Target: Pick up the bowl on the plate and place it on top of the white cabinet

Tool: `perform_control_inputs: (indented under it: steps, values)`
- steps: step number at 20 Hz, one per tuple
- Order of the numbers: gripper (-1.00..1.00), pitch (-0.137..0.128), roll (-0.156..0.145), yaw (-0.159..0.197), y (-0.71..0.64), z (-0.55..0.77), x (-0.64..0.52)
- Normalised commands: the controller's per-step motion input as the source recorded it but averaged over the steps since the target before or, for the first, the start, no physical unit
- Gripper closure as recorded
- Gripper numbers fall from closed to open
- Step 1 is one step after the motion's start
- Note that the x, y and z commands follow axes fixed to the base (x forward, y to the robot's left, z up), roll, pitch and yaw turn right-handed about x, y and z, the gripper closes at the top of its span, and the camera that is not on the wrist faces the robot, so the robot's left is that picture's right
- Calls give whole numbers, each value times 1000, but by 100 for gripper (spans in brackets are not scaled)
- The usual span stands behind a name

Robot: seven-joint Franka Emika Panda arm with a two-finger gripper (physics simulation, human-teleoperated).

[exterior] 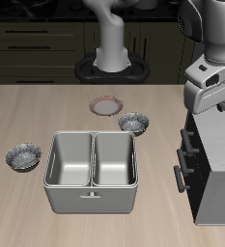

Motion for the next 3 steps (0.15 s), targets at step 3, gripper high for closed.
perform_control_inputs:
  steps: [3]
  values:
    - [-100,-26,16,19,7,-50,-97]
